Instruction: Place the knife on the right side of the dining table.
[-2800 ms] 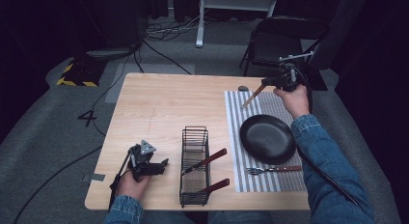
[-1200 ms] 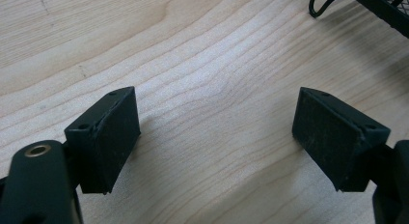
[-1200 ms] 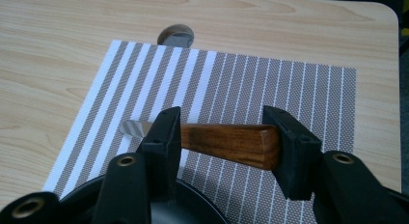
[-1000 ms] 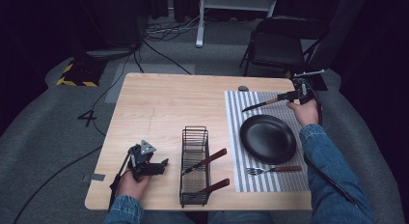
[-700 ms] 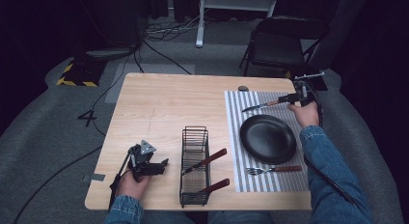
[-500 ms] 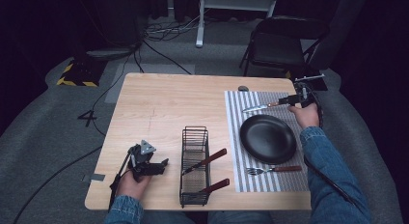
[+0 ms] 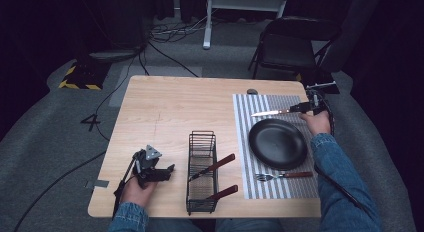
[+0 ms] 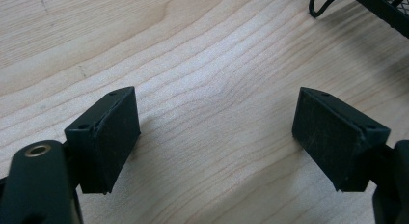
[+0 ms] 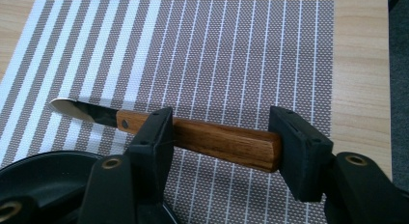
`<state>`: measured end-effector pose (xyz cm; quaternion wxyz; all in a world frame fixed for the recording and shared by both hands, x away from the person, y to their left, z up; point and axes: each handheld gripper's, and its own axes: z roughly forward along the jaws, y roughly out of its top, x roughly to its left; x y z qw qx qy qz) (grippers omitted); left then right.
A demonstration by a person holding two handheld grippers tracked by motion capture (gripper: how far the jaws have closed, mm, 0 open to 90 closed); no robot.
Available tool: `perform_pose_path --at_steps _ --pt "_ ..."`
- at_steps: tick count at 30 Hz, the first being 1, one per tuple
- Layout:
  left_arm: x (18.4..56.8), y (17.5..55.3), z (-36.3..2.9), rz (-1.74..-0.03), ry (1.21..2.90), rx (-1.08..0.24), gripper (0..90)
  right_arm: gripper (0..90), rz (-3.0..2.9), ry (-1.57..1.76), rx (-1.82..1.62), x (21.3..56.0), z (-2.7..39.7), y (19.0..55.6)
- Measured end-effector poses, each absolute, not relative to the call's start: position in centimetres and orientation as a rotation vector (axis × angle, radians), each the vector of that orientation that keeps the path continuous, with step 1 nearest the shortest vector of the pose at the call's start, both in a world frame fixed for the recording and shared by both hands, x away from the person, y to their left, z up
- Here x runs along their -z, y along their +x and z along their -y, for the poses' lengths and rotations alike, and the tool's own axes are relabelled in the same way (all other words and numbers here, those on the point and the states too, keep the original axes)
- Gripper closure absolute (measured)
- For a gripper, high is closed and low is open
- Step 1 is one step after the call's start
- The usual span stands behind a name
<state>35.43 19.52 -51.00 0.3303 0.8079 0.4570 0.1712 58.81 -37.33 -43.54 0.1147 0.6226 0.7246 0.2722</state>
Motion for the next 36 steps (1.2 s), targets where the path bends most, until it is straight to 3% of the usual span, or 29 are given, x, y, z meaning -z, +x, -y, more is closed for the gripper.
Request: perform_pose_path --at_steps 36 --pt "51.0 35.4 -19.5 -1.195 2.110 -0.449 17.3 39.9 -2.146 1.786 -0.684 47.0 37.6 60.0"
